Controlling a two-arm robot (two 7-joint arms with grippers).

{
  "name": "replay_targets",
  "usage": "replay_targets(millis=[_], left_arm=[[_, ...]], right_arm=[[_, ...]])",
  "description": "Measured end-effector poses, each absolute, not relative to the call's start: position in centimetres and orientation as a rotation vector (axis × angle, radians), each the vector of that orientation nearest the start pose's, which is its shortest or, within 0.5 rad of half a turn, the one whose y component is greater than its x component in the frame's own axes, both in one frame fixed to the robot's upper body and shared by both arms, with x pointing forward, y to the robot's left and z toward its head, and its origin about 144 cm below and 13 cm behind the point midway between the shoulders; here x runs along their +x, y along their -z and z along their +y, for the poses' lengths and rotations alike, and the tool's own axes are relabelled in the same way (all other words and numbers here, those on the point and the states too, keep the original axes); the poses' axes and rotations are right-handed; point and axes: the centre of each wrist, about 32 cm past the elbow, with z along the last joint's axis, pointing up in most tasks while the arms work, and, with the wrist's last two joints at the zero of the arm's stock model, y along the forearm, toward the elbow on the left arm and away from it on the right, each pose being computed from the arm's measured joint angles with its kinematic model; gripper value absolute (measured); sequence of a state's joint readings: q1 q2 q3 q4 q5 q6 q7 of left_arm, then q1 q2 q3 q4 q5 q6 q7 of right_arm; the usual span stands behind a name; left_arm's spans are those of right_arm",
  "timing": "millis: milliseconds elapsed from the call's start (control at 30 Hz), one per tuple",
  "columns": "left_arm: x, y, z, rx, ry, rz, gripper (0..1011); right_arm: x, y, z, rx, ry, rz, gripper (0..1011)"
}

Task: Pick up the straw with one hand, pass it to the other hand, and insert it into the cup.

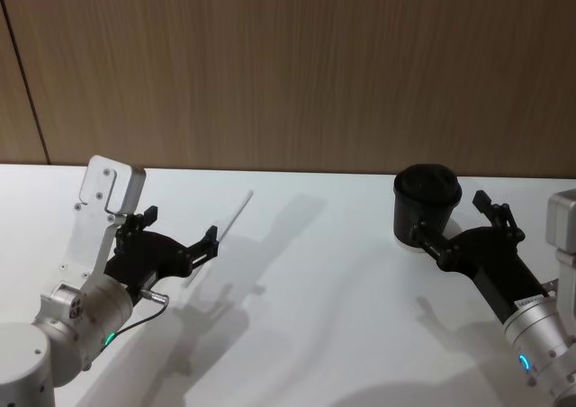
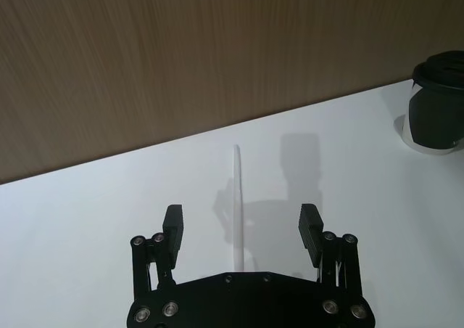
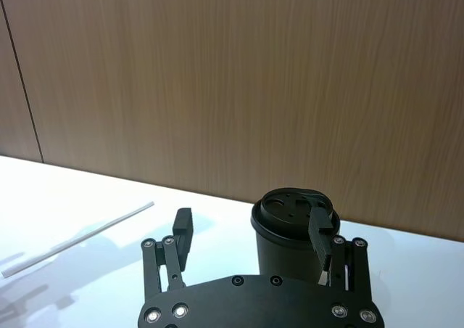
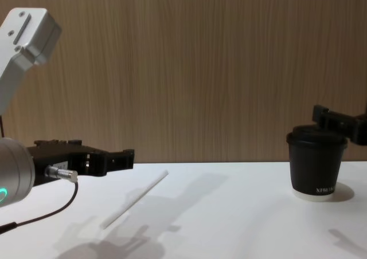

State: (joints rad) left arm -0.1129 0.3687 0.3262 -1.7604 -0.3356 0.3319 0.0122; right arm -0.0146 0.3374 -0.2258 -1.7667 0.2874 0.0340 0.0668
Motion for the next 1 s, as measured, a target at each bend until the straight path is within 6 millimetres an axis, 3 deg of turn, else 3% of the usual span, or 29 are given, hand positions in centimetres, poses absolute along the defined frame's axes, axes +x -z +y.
replay_targets(millis=[1000], left_arm=[[48.8, -120.3, 21.8, 0.218, -1.209, 0.156, 1003]], right_arm=[[44.3, -118.9, -23.7, 0.026, 1.23, -0.075, 1001]])
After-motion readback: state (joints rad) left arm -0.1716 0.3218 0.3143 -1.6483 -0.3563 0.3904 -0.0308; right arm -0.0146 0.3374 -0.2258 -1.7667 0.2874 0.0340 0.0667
